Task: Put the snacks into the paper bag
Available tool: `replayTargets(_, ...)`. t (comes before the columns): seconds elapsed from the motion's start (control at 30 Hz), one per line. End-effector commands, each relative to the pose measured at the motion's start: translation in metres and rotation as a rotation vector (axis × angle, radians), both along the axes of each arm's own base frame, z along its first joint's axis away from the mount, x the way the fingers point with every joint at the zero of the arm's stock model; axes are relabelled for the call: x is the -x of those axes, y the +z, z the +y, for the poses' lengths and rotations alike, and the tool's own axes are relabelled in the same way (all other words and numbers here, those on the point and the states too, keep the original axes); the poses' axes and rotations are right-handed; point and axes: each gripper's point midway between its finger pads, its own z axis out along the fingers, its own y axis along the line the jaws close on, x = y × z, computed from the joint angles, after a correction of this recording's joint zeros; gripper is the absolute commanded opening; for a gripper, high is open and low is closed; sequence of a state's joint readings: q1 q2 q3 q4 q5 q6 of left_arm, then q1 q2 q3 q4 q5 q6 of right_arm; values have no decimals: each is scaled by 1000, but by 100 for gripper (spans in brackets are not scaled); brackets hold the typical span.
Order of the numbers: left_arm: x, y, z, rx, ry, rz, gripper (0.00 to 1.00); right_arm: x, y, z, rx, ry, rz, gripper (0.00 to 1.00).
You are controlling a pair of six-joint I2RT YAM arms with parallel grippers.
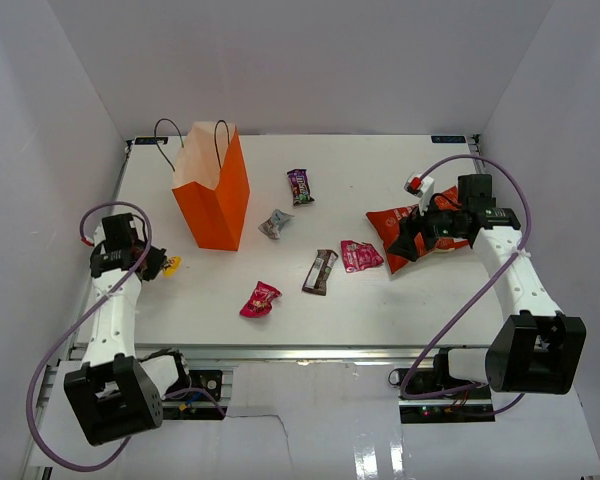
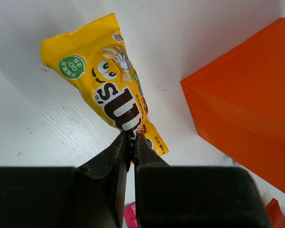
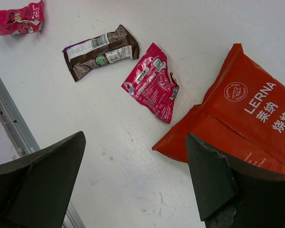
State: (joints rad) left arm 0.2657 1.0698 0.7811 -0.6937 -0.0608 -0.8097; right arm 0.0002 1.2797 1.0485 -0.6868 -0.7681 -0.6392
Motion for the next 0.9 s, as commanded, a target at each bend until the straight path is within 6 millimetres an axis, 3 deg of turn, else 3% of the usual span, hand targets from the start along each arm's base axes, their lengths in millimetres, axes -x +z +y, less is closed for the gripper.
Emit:
replayTargets(0.0,-9,47,6,-40,7,-109,12,-4,21,2,-13,9,-51,91)
replayTargets(0.03,-15,70,7,-57,4,-167,9,-5,22,2,-13,8,-52,91)
replayTargets(0.1,-20,96,9,-77,1,-227,8,-6,23,2,-13,8,-53,91)
replayTargets(0.13,-25,125,9,-99,-10,-294,7,-6,23,2,-15,7,-51,91)
replayTargets(0.2,-30,155,9,-123,-30,-364,5,-7,24,2,-14,6,-54,91)
replayTargets(0.23,-33,184,9,-144,-39,-429,5,-7,24,2,-13,7,-52,91)
replayTargets(0.3,-39,217,4,-176,-97,-516,4,-7,24,2,-16,6,-50,91)
replayTargets(0.4,-47,277,-21,-201,-264,-716,4,-9,26,2,-17,6,-52,91)
replayTargets(0.47,-54,304,-44,-214,-407,-820,3,-10,27,2,-19,5,-53,91)
replayTargets(0.7,-81,324,-105,-259,-744,-888,2,-11,29,2,-17,5,-54,91)
replayTargets(0.87,-104,309,-112,-394,-830,-821,3,-9,27,1,-12,3,-47,91)
